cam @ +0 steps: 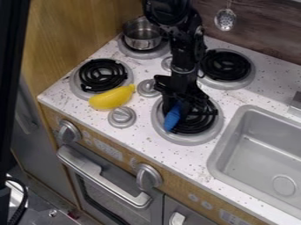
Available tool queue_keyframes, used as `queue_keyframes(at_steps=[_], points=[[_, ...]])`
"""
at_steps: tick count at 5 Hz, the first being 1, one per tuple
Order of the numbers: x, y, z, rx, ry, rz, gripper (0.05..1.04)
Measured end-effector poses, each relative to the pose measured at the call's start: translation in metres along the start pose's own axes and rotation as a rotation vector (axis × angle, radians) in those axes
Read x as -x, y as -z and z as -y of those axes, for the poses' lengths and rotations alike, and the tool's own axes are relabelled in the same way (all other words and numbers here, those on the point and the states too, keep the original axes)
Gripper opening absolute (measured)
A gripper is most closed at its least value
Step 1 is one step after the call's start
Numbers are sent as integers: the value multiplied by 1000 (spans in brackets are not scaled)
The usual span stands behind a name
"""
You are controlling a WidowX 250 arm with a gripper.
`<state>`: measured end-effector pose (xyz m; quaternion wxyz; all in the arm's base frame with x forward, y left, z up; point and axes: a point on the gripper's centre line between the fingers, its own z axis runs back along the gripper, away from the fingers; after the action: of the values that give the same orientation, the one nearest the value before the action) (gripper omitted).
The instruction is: Put the blue fork on top of the bottom left burner of the stove
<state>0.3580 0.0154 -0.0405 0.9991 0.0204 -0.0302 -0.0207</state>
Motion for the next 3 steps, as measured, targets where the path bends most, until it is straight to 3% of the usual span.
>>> queue_keyframes(at_steps=[1, 3], points=[[-16, -39, -19, -32, 24, 108, 393], [-10, -58, -98, -52, -25, 106, 393]])
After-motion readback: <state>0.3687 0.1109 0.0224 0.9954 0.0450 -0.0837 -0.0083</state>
